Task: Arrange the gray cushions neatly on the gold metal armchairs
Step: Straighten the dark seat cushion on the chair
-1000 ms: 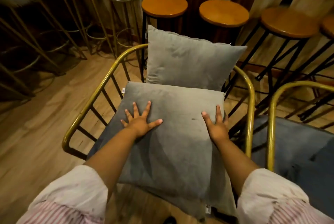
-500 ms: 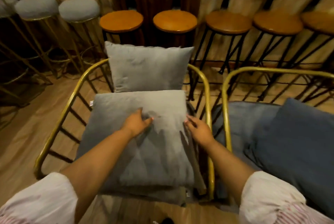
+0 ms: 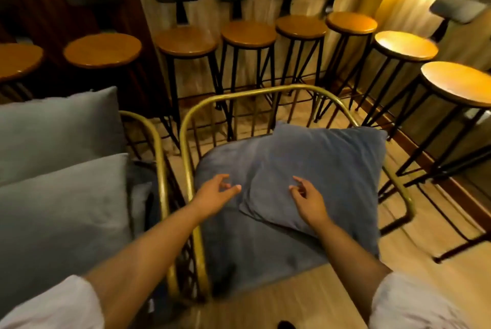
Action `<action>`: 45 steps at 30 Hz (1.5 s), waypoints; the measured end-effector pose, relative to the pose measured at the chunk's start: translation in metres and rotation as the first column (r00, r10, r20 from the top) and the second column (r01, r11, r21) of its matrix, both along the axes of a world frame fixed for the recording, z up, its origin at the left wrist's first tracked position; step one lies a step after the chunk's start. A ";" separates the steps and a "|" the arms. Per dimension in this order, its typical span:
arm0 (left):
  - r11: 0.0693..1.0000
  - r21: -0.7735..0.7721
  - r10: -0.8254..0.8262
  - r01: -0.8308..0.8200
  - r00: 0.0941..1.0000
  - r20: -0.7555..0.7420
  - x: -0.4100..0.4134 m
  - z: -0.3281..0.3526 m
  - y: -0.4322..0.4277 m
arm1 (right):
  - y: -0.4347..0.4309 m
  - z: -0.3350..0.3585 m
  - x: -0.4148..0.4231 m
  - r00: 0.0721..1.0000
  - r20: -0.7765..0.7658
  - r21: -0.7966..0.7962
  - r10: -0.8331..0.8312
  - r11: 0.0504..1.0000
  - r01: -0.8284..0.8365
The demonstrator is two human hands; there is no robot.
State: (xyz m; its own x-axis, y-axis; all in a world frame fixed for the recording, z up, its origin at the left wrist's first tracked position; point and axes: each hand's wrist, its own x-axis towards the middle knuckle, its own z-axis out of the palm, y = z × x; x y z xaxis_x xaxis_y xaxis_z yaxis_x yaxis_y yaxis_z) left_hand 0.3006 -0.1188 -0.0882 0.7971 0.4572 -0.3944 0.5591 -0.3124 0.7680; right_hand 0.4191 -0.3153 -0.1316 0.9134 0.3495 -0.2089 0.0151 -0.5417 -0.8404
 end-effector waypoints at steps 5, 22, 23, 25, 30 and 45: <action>0.996 -0.070 0.054 -0.055 0.998 -0.012 0.081 -0.006 -0.062 | -0.077 -0.013 0.085 0.994 -0.064 -0.080 -0.089 0.993 0.084; 0.917 -0.210 0.301 -0.338 0.934 -0.190 0.255 -0.184 -0.034 | -0.131 -0.126 0.246 0.877 -0.097 -0.058 -0.471 0.882 0.467; 0.913 -0.210 0.311 -0.349 0.930 -0.195 0.258 -0.193 -0.034 | -0.132 -0.131 0.246 0.877 -0.080 -0.023 -0.475 0.880 0.475; 0.910 -0.214 0.320 -0.357 0.928 -0.189 0.268 -0.208 -0.034 | -0.133 -0.142 0.250 0.874 -0.041 0.037 -0.485 0.873 0.486; 0.878 -0.275 0.329 -0.391 0.912 -0.245 0.275 -0.231 -0.021 | -0.133 -0.155 0.251 0.870 0.028 0.088 -0.493 0.868 0.489; 0.891 -0.165 0.348 -0.423 0.869 -0.351 0.164 -0.167 -0.019 | -0.100 -0.095 0.236 0.965 -0.043 0.186 -0.258 0.947 0.261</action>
